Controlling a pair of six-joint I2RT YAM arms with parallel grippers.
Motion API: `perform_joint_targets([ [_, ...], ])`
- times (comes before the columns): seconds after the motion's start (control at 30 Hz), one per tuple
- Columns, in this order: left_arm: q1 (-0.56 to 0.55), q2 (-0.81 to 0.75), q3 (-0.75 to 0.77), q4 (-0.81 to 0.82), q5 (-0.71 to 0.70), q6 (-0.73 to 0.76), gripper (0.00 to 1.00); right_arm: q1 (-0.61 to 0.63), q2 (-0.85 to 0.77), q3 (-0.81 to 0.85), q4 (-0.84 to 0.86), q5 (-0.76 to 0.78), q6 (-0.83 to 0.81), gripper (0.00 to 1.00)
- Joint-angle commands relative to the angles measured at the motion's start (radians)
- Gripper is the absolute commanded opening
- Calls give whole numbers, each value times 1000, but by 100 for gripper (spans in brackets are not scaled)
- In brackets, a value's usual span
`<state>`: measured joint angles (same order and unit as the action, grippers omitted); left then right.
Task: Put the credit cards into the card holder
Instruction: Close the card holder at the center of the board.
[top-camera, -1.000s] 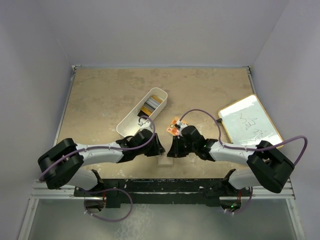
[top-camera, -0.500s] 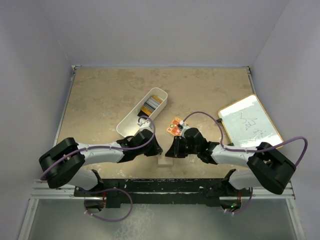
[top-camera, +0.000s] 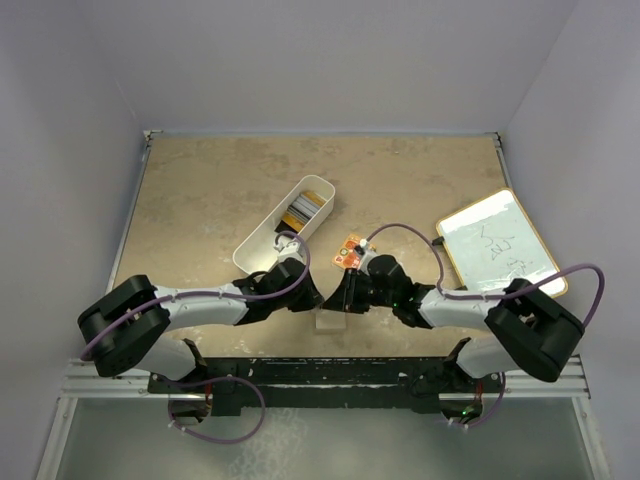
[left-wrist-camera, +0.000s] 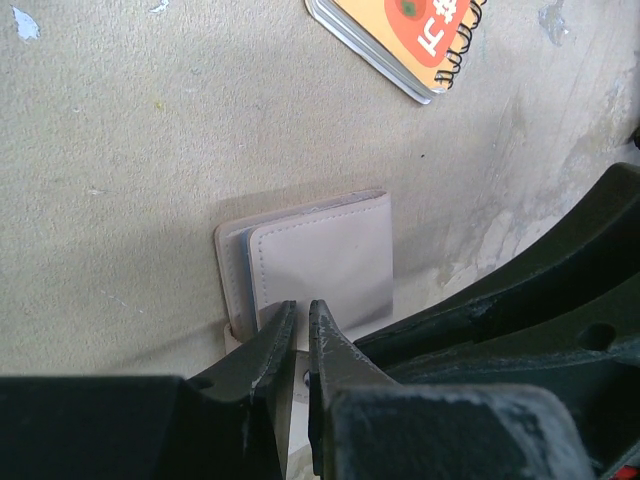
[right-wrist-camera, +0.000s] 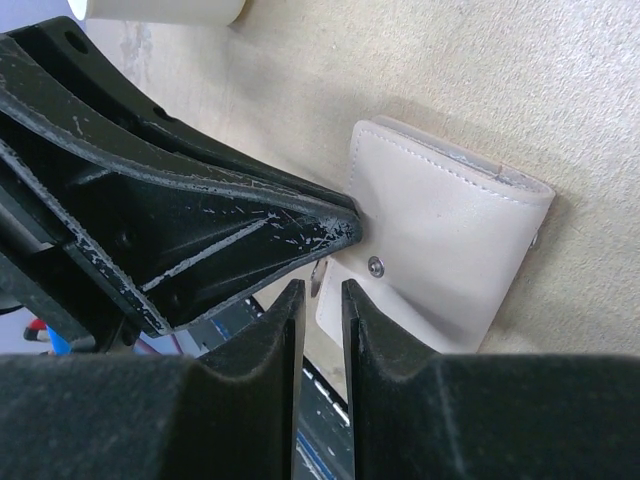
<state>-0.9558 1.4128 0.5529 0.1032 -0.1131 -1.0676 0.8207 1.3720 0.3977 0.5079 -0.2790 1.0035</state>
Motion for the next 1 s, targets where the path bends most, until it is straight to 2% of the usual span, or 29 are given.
perform_joint_targets([
  [0.0,8,-6,-3,17,-20,-13,6,9,13,11,46,-5,21,23],
  [0.43,10,-1,-6,25,-13,-16,6,21,74,34,96,-25,35,19],
  [0.57,10,-8,-9,22,-17,-19,6,21,74,32,91,-9,25,10],
  [0.67,12,-16,-6,7,-33,-19,6,22,59,40,46,10,-3,0],
  [0.97,11,-20,1,-37,-77,-15,5,22,-8,65,-131,91,-55,0],
])
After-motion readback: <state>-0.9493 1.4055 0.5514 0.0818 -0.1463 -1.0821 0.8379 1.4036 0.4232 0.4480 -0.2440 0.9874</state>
